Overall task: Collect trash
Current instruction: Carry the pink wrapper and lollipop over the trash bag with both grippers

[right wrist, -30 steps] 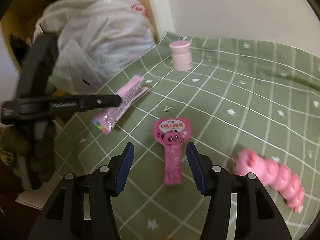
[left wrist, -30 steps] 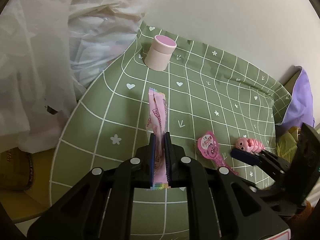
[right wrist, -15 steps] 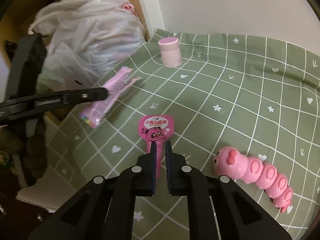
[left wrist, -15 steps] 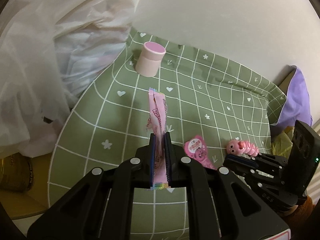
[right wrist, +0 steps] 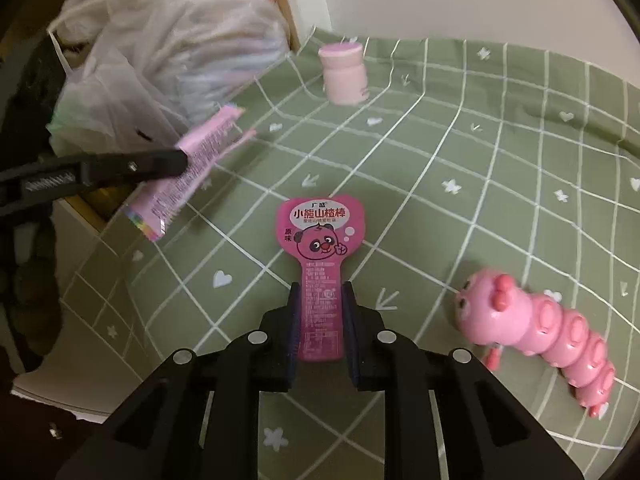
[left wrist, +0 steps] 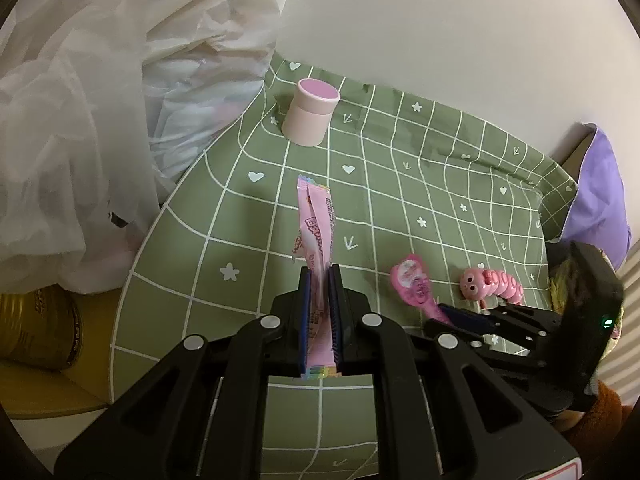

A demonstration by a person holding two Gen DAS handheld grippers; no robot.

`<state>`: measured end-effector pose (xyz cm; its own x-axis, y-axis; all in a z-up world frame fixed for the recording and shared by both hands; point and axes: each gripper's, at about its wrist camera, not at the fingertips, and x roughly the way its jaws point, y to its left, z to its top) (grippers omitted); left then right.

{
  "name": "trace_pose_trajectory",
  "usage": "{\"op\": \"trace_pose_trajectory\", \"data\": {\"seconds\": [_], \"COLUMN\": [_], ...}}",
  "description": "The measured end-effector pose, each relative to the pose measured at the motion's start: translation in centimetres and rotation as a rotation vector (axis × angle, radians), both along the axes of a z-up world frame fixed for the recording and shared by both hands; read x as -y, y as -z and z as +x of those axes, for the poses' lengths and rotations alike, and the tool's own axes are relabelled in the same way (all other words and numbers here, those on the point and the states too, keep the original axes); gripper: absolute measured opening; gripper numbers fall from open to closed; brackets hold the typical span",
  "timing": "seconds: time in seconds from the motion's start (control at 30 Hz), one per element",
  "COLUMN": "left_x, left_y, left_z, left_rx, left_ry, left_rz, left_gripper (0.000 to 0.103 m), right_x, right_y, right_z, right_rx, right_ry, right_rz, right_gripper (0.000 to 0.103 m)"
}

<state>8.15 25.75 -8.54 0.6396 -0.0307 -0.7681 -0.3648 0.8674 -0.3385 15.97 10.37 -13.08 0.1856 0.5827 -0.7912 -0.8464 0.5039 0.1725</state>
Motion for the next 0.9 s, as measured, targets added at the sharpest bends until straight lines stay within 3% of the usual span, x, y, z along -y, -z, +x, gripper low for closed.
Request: {"op": "trace_pose_trajectory", "data": {"seconds": [0.17,0.37,0.67,0.9], "left_x": [1.5,5.8,16.4,27.6], "left_y": [-2.1,-6.4,-14.5,-16.0], "left_z": [1.3,4.8,11.0,14.4], "left_rx": [0.055,0.167,0.367,0.378], "left_ry": [0.042,0.171,0.482,0.747], "left_rz": [0.01,0.04,0.012,-0.001], "left_gripper": [0.008,0.008,0.008,0.008], "right_x": [3.7,9.7,22.2,32.9], "right_y": [-4.0,-9.3,-16.6,-18.2], "right_z": [0.6,1.2,1.3,0.9], "right_rx": [0.065,0.189,0.385,0.428], "right_ry": [0.08,0.209,0.515,0.766], "right_rz": [0.063,0.112,0.164,0.139], "right_gripper": [0.019,0.019,0.019,0.019]}}
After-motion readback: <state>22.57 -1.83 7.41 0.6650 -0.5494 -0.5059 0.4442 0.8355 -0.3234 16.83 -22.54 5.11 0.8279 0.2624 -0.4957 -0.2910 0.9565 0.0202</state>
